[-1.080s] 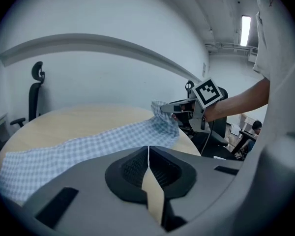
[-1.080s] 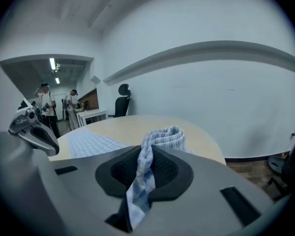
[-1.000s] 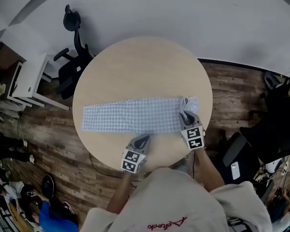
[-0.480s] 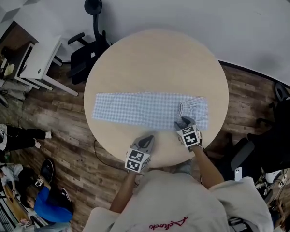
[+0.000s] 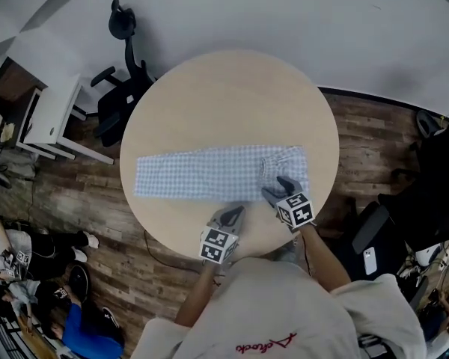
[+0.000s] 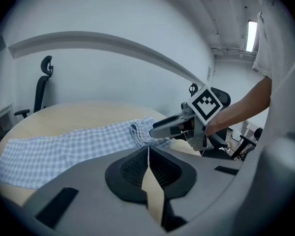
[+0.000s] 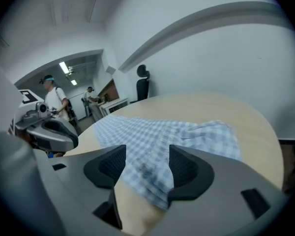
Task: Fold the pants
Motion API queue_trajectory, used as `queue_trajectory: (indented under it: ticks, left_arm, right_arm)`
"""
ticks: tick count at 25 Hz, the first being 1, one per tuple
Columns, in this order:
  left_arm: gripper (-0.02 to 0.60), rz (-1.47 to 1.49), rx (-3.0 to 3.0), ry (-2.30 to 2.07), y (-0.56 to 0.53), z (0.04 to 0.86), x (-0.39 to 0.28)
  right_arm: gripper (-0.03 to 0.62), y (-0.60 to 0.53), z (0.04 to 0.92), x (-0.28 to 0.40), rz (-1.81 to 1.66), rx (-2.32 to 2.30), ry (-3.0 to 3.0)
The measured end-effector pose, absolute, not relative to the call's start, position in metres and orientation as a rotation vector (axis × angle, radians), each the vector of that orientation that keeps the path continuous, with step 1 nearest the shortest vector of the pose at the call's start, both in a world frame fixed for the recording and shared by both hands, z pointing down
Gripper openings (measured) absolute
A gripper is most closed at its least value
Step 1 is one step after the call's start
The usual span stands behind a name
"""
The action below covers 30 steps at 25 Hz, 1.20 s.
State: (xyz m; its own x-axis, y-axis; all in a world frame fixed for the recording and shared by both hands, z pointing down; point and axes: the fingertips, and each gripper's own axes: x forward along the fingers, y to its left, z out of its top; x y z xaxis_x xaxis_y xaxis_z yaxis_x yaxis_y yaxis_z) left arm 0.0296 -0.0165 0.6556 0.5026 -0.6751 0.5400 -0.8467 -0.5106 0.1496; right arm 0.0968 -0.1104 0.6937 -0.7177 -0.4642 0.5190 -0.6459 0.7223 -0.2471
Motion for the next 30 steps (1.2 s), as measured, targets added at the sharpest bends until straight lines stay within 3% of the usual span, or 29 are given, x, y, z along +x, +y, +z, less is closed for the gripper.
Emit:
queue_trajectory:
  ticks: [7, 13, 19, 24, 30]
  left_arm:
    - [0.037, 0.605, 2.453, -1.127, -0.036, 0.652, 0.084]
    - [0.037, 0.629, 2.492, -1.065, -0.040, 0.652, 0.115]
    - [0.037, 0.648, 2.478, -1.093, -0.038, 0.652, 0.113]
    - [0.037, 0.647, 2.447, -1.145, -0.038, 0.650, 0.095]
    - [0.037, 0.649, 2.454, -1.139, -0.040, 0.650, 0.098]
  right_arm:
    - [0.262, -0.134, 0.704, 0.207, 0.810, 1.264, -2.341]
    - [0.231, -0.129, 0.735, 0.253, 0.970, 1.400, -2.193]
    - [0.187, -0.137, 0.746, 0.255, 1.031, 1.397, -2.090]
    - [0.069, -0.141, 0.750, 0.246, 1.035, 1.377, -2.052]
    - [0.060, -0.142, 0.744, 0.253, 1.065, 1.392, -2.101]
